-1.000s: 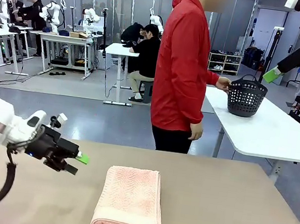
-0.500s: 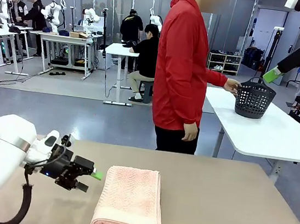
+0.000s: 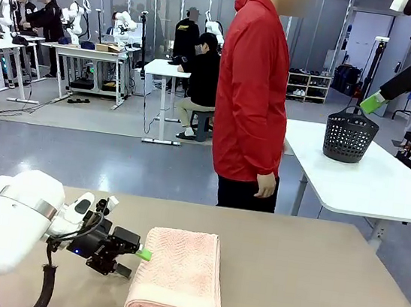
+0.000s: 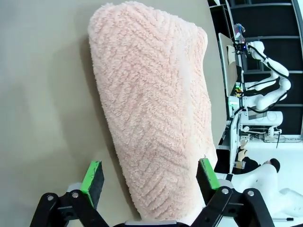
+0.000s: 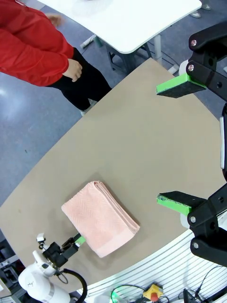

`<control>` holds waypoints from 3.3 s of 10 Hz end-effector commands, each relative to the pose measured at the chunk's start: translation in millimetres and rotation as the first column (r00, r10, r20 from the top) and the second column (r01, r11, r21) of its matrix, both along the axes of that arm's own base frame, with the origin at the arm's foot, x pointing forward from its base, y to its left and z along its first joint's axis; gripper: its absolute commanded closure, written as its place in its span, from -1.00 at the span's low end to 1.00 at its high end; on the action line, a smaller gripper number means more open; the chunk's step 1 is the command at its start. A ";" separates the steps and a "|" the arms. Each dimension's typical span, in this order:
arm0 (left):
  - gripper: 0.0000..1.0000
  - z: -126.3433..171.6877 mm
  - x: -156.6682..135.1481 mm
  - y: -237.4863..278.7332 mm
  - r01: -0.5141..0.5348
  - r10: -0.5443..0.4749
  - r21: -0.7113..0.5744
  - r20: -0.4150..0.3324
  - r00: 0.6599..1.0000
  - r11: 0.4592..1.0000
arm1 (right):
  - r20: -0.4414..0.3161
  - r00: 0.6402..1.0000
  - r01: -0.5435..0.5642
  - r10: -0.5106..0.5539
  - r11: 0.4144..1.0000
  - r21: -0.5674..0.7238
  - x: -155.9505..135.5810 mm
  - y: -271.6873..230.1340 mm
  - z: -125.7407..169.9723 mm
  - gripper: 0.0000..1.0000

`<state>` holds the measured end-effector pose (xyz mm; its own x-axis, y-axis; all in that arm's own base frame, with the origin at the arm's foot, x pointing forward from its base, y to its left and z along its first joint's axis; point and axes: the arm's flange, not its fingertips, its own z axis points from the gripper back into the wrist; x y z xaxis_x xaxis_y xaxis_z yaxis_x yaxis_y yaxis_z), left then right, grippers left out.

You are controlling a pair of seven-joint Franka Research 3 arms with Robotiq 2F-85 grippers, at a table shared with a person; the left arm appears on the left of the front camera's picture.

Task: Fold the towel.
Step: Pick up the 100 cm Hotel Towel and place it on the left side of the table.

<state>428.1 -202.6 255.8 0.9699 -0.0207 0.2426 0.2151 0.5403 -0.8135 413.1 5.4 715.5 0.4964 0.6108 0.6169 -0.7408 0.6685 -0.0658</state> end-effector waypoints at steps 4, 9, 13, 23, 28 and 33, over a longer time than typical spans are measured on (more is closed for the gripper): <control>-1.00 4.7 8.3 -27.2 0.035 -0.036 -0.033 -0.021 0.999 0.999 | -0.004 1.000 -0.004 0.004 1.000 -0.003 -0.8 -0.9 -1.0 -1.00; 1.00 2.1 14.7 -35.1 0.054 -0.058 -0.062 -0.066 0.996 0.997 | -0.004 1.000 -0.004 0.004 1.000 -0.003 -0.8 -0.9 -1.0 -1.00; 1.00 6.6 14.1 -28.4 0.048 -0.051 -0.062 -0.053 0.997 0.997 | -0.004 1.000 -0.004 0.004 1.000 -0.003 -0.8 -0.9 -1.0 -1.00; 1.00 35.3 17.9 86.6 0.036 -0.039 -0.061 -0.038 0.999 0.997 | -0.004 1.000 -0.004 0.004 1.000 -0.003 -0.8 -0.9 -1.0 -1.00; 1.00 57.1 26.6 241.5 0.010 -0.013 0.091 0.030 0.999 0.996 | -0.004 1.000 -0.004 0.004 1.000 -0.003 -0.8 -0.9 -1.0 -1.00; 1.00 65.2 29.2 367.0 0.015 -0.025 0.196 0.045 0.999 0.981 | -0.004 1.000 -0.004 0.004 1.000 -0.003 -0.8 -0.9 -1.0 -1.00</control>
<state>449.1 157.2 319.8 0.9601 -0.0695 0.2710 0.2417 0.6939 -0.6783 413.2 4.9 715.6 0.4968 0.6102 0.6171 -0.7404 0.6690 -0.0654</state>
